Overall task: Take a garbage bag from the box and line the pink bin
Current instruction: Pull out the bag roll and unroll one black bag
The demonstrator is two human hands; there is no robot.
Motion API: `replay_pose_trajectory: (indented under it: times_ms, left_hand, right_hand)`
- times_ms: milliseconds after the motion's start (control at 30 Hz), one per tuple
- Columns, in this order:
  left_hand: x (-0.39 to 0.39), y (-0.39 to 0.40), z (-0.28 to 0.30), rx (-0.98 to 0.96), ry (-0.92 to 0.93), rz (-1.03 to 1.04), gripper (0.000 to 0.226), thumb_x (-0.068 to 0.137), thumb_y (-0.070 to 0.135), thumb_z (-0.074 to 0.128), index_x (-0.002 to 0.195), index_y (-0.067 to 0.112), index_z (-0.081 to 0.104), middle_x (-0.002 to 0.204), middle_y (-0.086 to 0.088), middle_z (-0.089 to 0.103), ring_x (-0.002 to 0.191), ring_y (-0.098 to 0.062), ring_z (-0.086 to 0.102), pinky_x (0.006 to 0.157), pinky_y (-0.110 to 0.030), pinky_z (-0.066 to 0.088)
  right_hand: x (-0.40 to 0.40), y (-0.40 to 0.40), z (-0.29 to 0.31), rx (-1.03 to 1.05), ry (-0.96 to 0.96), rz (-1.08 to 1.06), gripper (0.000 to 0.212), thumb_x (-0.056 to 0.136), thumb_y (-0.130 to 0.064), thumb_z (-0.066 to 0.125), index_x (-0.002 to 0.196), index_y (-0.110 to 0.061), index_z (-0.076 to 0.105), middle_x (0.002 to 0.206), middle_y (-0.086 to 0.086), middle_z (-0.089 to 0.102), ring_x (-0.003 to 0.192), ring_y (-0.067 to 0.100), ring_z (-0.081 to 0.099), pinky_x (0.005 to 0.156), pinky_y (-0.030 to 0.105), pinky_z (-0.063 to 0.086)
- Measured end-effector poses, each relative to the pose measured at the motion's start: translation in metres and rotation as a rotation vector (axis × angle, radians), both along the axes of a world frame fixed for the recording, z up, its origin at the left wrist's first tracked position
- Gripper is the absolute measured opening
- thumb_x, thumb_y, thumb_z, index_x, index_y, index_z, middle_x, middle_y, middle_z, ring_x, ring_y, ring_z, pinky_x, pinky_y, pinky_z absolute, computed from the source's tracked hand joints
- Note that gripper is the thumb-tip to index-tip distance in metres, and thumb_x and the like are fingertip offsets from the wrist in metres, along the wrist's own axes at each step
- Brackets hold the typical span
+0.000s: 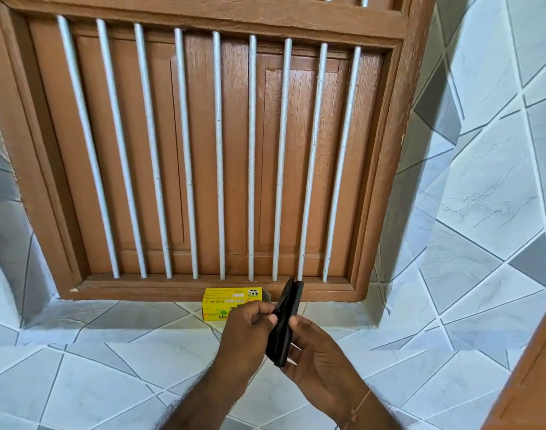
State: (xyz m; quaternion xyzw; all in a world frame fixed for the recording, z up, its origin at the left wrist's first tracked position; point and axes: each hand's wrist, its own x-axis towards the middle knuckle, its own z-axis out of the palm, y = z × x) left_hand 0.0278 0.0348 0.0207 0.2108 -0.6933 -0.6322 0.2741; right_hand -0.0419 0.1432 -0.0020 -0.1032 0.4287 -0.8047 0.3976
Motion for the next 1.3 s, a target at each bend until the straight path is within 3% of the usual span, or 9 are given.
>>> replay_pose_trajectory:
  times_ms: [133,267,433,533,633,900,1033,1133,1300]
  left_hand:
    - [0.001,-0.001,0.000,-0.007,-0.021,-0.027,0.022,0.092,0.002,0.055,0.085,0.013,0.073,0.077,-0.004,0.075,0.072,-0.015,0.071,0.062,-0.022,0.056]
    - [0.002,-0.007,-0.002,0.089,0.010,0.002,0.024,0.092,-0.001,0.051,0.084,0.009,0.071,0.073,-0.007,0.074,0.065,-0.020,0.066,0.058,-0.030,0.053]
    - [0.004,-0.016,-0.005,0.137,0.018,0.055,0.028,0.092,-0.007,0.046,0.082,0.006,0.069,0.067,-0.002,0.072,0.057,-0.010,0.064,0.053,-0.024,0.049]
    - [0.000,-0.009,-0.006,0.101,0.026,0.033,0.030,0.090,-0.010,0.044,0.081,0.006,0.068,0.066,-0.002,0.070,0.054,-0.008,0.062,0.048,-0.017,0.045]
    - [-0.007,-0.005,-0.009,0.123,0.033,0.060,0.032,0.090,-0.010,0.042,0.079,0.007,0.067,0.066,-0.002,0.070,0.055,-0.012,0.058,0.048,-0.021,0.044]
    - [-0.018,-0.001,-0.020,0.186,0.047,0.205,0.036,0.086,-0.012,0.043,0.074,0.011,0.067,0.073,-0.006,0.071,0.069,-0.023,0.060,0.066,-0.030,0.043]
    - [-0.027,0.013,-0.020,0.193,0.083,0.216,0.036,0.084,-0.013,0.040,0.072,0.010,0.065,0.070,-0.006,0.068,0.066,-0.022,0.058,0.062,-0.028,0.043]
    - [-0.032,0.021,-0.020,0.229,0.131,0.272,0.035,0.083,-0.015,0.039,0.073,0.008,0.064,0.073,-0.009,0.066,0.069,-0.024,0.057,0.064,-0.029,0.043]
    - [-0.035,0.021,-0.024,0.307,0.197,0.338,0.036,0.081,-0.016,0.039,0.074,0.009,0.063,0.084,-0.016,0.065,0.080,-0.027,0.058,0.078,-0.036,0.044]
  right_hand:
    - [-0.001,-0.003,-0.001,-0.004,0.044,0.007,0.034,0.082,-0.014,0.067,0.115,-0.006,0.068,0.113,0.021,0.069,0.099,0.035,0.067,0.084,0.043,0.056]
    - [-0.006,-0.003,-0.006,0.071,0.068,-0.036,0.038,0.083,-0.006,0.064,0.121,-0.002,0.062,0.113,0.025,0.068,0.095,0.036,0.065,0.075,0.042,0.055]
    - [-0.017,-0.001,-0.012,0.035,0.035,-0.021,0.035,0.088,-0.003,0.057,0.122,-0.004,0.063,0.120,0.024,0.066,0.110,0.041,0.062,0.094,0.053,0.052]
    - [-0.014,-0.006,-0.013,-0.018,0.044,0.021,0.032,0.089,-0.004,0.057,0.121,-0.004,0.063,0.120,0.022,0.067,0.111,0.039,0.064,0.090,0.047,0.055]
    - [-0.017,-0.009,-0.021,0.063,0.074,-0.067,0.034,0.086,-0.001,0.062,0.120,-0.005,0.063,0.116,0.020,0.070,0.106,0.040,0.066,0.088,0.046,0.055]
    - [-0.041,0.020,-0.043,0.036,-0.085,-0.091,0.033,0.086,0.001,0.051,0.117,-0.002,0.064,0.116,0.021,0.069,0.106,0.040,0.064,0.089,0.052,0.054]
    - [-0.048,0.034,-0.051,-0.004,-0.062,-0.043,0.040,0.082,0.000,0.065,0.121,-0.004,0.063,0.121,0.021,0.067,0.113,0.041,0.062,0.102,0.056,0.045]
    - [-0.056,0.048,-0.061,0.042,-0.070,-0.061,0.047,0.074,0.001,0.072,0.120,-0.001,0.063,0.119,0.022,0.067,0.108,0.042,0.065,0.096,0.052,0.050]
    - [-0.071,0.075,-0.088,0.062,-0.150,-0.007,0.041,0.078,0.006,0.064,0.119,0.002,0.063,0.120,0.024,0.066,0.110,0.042,0.063,0.088,0.047,0.054]
